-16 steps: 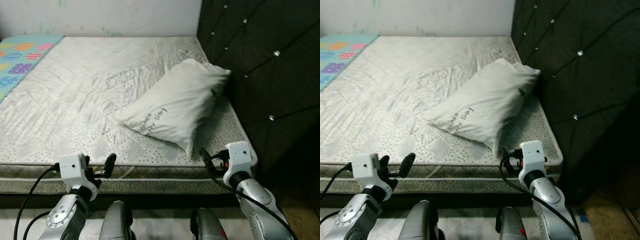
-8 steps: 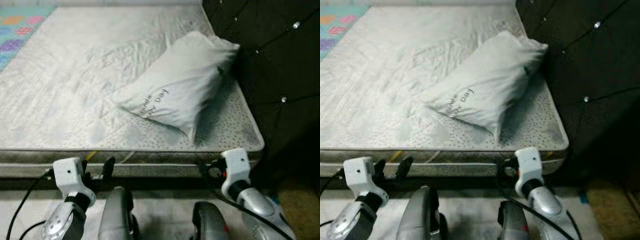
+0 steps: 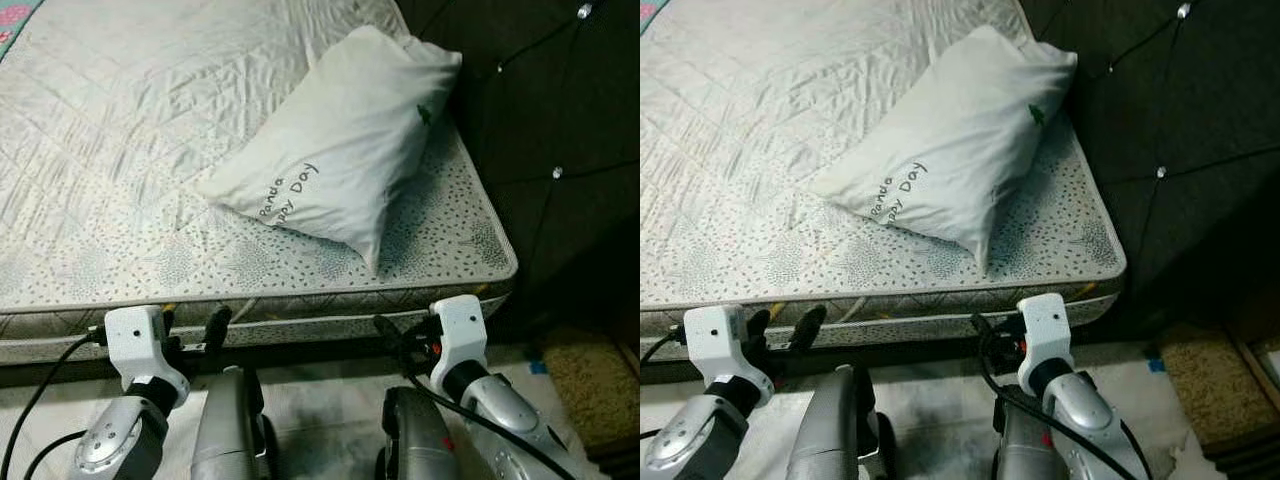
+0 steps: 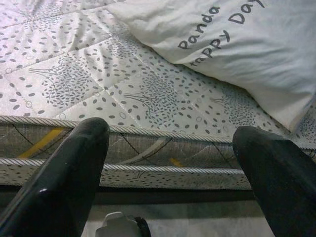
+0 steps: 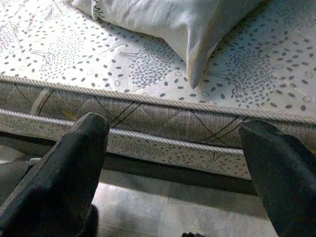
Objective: Clean up the room
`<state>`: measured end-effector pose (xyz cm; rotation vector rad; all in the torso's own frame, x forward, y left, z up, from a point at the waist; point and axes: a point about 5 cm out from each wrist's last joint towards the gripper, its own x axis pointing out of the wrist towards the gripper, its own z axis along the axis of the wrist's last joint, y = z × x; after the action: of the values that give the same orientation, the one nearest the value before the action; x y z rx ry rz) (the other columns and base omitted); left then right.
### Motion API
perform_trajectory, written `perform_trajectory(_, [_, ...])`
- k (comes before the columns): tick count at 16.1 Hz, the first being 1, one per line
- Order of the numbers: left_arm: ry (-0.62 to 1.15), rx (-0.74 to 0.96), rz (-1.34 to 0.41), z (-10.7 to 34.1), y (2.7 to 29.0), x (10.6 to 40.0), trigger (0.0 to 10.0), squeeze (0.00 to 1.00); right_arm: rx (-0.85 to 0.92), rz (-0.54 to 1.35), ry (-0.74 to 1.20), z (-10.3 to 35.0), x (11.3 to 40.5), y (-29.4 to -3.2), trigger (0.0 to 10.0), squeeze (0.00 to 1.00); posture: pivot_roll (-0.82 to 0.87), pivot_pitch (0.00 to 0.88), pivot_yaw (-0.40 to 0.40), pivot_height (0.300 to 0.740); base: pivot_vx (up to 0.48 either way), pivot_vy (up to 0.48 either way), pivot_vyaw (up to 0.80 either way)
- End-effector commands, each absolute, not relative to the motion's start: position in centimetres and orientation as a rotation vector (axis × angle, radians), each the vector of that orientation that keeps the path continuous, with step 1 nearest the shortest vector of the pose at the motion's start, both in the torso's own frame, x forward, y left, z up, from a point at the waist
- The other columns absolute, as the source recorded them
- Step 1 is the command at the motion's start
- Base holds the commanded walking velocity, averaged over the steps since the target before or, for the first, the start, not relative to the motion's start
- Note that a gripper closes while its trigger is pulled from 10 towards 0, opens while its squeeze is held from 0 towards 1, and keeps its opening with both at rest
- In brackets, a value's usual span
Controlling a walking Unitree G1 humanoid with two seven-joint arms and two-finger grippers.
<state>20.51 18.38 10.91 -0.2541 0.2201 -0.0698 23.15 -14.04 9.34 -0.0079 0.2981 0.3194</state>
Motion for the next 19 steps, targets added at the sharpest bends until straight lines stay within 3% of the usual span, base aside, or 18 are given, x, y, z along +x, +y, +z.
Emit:
perform_trajectory(1, [0.232, -0.251, -0.074, 10.9, 18.5, 20.3, 10.0, 0.0, -0.004, 0.327, 0.3, 9.3, 22.9, -13.9, 10.0, 0.0, -0.13, 0.245, 0.027, 0.617, 0.0, 0.0, 0.0])
perform_trajectory(5, [0.22, -0.27, -0.094, 11.2, 18.1, 20.5, 10.0, 0.0, 0.016, 0.324, 0.296, 9.4, 23.2, -13.9, 10.0, 0.0, -0.12, 0.242, 0.02, 0.617, 0.274, 0.0, 0.0])
perform_trajectory(13, [0.207, -0.294, -0.112, 11.4, 17.9, 20.5, 10.0, 0.0, 0.024, 0.319, 0.258, 9.8, 23.7, -13.8, 10.0, 0.0, -0.12, 0.248, 0.019, 0.617, 0.0, 0.0, 0.0])
perform_trajectory(19, [0.198, -0.312, -0.134, 11.5, 17.5, 20.5, 10.0, 0.0, 0.022, 0.325, 0.249, 9.8, 24.0, -13.7, 10.0, 0.0, -0.12, 0.247, 0.02, 0.617, 0.384, 0.0, 0.0])
